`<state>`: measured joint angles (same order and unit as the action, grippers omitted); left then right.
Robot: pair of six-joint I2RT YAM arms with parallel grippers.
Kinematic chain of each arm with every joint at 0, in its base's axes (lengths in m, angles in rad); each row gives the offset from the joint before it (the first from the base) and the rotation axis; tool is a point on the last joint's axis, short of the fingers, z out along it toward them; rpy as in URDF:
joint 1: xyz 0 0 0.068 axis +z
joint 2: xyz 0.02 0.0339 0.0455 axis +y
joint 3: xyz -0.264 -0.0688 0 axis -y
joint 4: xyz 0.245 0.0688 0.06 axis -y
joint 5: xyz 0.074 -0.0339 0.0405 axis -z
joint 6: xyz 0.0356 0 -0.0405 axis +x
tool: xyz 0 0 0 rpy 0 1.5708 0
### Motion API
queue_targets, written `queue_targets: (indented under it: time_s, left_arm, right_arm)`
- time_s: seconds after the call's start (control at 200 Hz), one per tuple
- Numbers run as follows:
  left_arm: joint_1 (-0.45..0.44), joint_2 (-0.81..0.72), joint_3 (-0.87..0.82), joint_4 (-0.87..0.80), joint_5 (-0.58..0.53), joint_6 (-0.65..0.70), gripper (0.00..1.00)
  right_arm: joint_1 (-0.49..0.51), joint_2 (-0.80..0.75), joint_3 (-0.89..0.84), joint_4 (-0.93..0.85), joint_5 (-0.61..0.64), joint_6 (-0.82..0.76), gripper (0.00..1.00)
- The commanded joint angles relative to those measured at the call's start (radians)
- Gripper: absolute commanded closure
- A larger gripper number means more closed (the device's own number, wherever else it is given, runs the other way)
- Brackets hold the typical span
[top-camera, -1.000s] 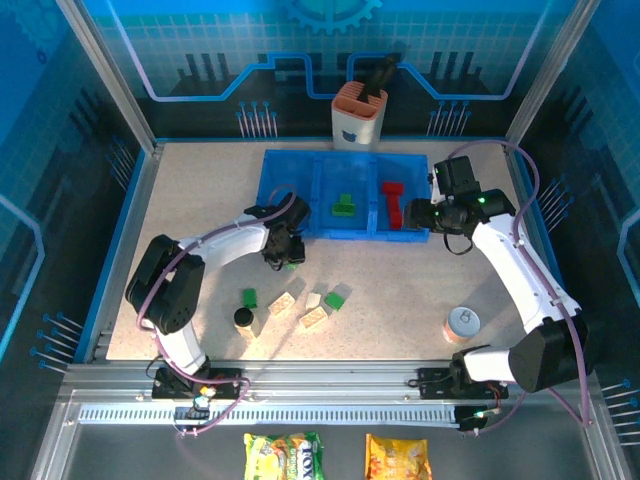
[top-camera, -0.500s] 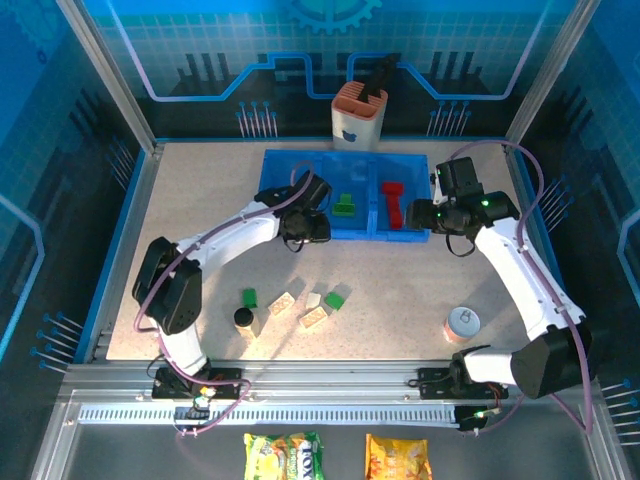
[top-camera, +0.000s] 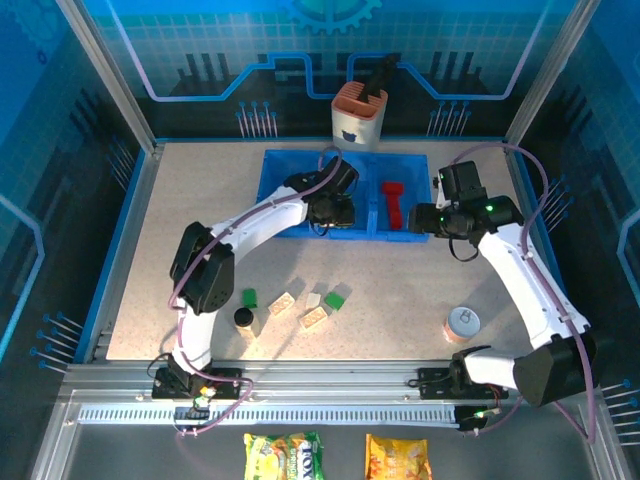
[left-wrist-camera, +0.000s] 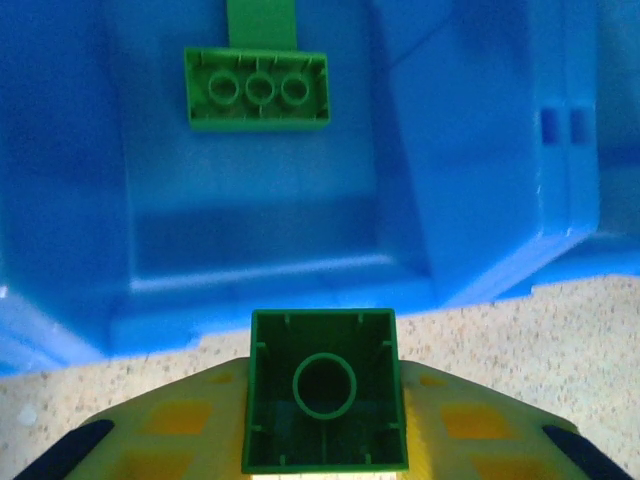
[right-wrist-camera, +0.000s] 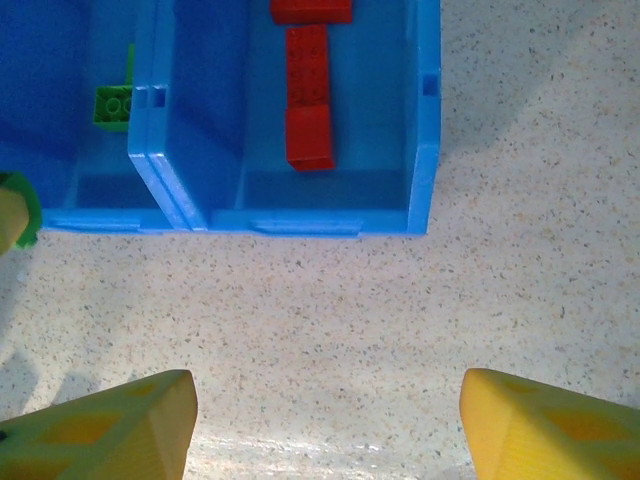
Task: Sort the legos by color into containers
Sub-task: Place the lego in the container.
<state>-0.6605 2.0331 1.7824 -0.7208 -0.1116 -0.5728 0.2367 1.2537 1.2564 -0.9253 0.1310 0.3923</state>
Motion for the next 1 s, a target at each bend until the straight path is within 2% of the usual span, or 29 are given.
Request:
queue_targets:
  time_s: [0.0,0.41,0.995]
  left_arm:
    - [-0.005,0.064,0.081,-0.047,-0.056,0.033,0.67]
    - [0.004,0.284,0.333,-0.177,-0.137,0.09,0.66]
    - [0.024,0.399,0.393,-0.199,-0.114,0.07,0.62]
  right_arm:
    - [0.012,-0.035,-0.02,-0.035,0.022,0.013,0.29]
    - [0.011,-0.058,-0.041,-0.037,0.024,0.014,0.29]
    - [0.011,-0.044,-0.041,-0.021,0.005,0.003,0.29]
